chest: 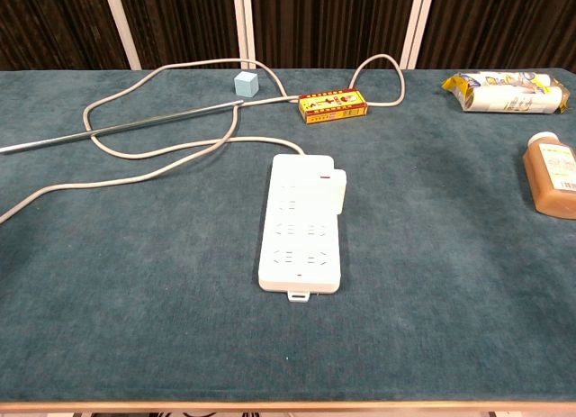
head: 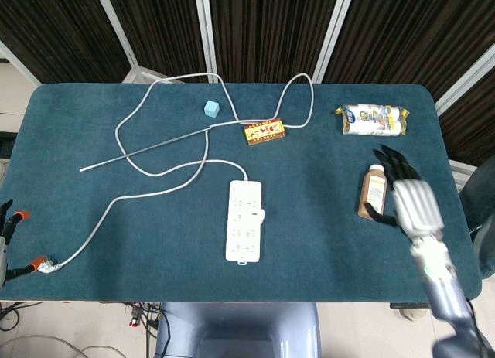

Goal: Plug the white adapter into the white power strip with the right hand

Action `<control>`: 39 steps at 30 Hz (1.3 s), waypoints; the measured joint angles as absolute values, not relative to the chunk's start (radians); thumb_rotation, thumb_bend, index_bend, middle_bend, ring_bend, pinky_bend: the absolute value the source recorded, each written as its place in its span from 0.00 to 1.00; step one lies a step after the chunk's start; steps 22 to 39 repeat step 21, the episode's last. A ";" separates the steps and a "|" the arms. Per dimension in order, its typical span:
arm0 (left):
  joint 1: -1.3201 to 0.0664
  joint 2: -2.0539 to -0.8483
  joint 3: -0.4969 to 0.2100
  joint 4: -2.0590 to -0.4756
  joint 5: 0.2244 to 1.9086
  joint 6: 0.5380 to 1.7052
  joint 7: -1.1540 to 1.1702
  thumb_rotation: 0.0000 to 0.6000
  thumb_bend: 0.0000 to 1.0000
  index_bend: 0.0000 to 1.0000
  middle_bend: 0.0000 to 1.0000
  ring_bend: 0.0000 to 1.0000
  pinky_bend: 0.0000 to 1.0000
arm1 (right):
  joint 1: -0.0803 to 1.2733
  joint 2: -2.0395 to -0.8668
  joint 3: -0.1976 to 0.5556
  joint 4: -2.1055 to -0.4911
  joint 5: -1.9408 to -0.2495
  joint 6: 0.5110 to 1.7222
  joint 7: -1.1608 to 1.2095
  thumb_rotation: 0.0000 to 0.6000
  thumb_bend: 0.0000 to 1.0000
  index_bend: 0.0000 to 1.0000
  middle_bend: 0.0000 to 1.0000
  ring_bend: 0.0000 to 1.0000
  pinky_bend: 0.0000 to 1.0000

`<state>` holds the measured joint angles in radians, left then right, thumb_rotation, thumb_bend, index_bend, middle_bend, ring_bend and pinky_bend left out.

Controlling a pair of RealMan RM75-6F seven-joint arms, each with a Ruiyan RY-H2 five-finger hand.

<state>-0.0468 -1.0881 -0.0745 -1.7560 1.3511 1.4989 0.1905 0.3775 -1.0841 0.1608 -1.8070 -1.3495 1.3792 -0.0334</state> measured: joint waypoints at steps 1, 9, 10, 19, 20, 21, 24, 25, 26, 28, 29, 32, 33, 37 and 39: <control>-0.048 -1.091 -0.078 -1.749 1.351 1.502 0.193 1.00 0.09 0.21 0.01 0.00 0.00 | 0.346 -1.084 0.130 -1.787 -1.392 1.416 -0.038 1.00 0.35 0.00 0.00 0.00 0.19; -0.058 -1.121 -0.099 -1.686 1.363 1.520 0.167 1.00 0.09 0.19 0.01 0.00 0.00 | 0.171 -1.126 -0.020 -1.629 -1.508 1.540 -0.177 1.00 0.35 0.00 0.00 0.00 0.19; -0.059 -1.124 -0.100 -1.678 1.366 1.521 0.162 1.00 0.09 0.19 0.01 0.00 0.00 | 0.165 -1.135 -0.023 -1.614 -1.509 1.545 -0.181 1.00 0.35 0.00 0.00 0.00 0.19; -0.064 -1.146 -0.088 -1.645 1.422 1.540 0.166 1.00 0.09 0.19 0.01 0.00 0.00 | 0.142 -1.178 -0.010 -1.548 -1.527 1.561 -0.207 1.00 0.35 0.00 0.00 0.00 0.19; -0.063 -1.150 -0.085 -1.639 1.429 1.543 0.166 1.00 0.09 0.19 0.01 0.00 0.00 | 0.140 -1.177 -0.008 -1.553 -1.527 1.563 -0.206 1.00 0.35 0.00 0.00 0.00 0.19; -0.063 -1.151 -0.083 -1.636 1.431 1.544 0.168 1.00 0.09 0.19 0.01 0.00 0.00 | 0.139 -1.176 -0.007 -1.557 -1.528 1.565 -0.204 1.00 0.35 0.00 0.00 0.00 0.19; -0.063 -1.151 -0.083 -1.636 1.431 1.544 0.168 1.00 0.09 0.19 0.01 0.00 0.00 | 0.139 -1.176 -0.007 -1.557 -1.528 1.565 -0.204 1.00 0.35 0.00 0.00 0.00 0.19; -0.063 -1.151 -0.083 -1.636 1.431 1.544 0.168 1.00 0.09 0.19 0.01 0.00 0.00 | 0.139 -1.176 -0.007 -1.557 -1.528 1.565 -0.204 1.00 0.35 0.00 0.00 0.00 0.19; -0.063 -1.151 -0.083 -1.636 1.431 1.544 0.168 1.00 0.09 0.19 0.01 0.00 0.00 | 0.139 -1.176 -0.007 -1.557 -1.528 1.565 -0.204 1.00 0.35 0.00 0.00 0.00 0.19; -0.063 -1.151 -0.083 -1.636 1.431 1.544 0.168 1.00 0.09 0.19 0.01 0.00 0.00 | 0.139 -1.176 -0.007 -1.557 -1.528 1.565 -0.204 1.00 0.35 0.00 0.00 0.00 0.19; -0.063 -1.151 -0.083 -1.636 1.431 1.544 0.168 1.00 0.09 0.19 0.01 0.00 0.00 | 0.139 -1.176 -0.007 -1.557 -1.528 1.565 -0.204 1.00 0.35 0.00 0.00 0.00 0.19; -0.063 -1.151 -0.083 -1.636 1.431 1.544 0.168 1.00 0.09 0.19 0.01 0.00 0.00 | 0.139 -1.176 -0.007 -1.557 -1.528 1.565 -0.204 1.00 0.35 0.00 0.00 0.00 0.19; -0.063 -1.151 -0.083 -1.636 1.431 1.544 0.168 1.00 0.09 0.19 0.01 0.00 0.00 | 0.139 -1.176 -0.007 -1.557 -1.528 1.565 -0.204 1.00 0.35 0.00 0.00 0.00 0.19; -0.063 -1.151 -0.083 -1.636 1.431 1.544 0.168 1.00 0.09 0.19 0.01 0.00 0.00 | 0.139 -1.176 -0.007 -1.557 -1.528 1.565 -0.204 1.00 0.35 0.00 0.00 0.00 0.19; -0.063 -1.151 -0.083 -1.636 1.431 1.544 0.168 1.00 0.09 0.19 0.01 0.00 0.00 | 0.139 -1.176 -0.007 -1.557 -1.528 1.565 -0.204 1.00 0.35 0.00 0.00 0.00 0.19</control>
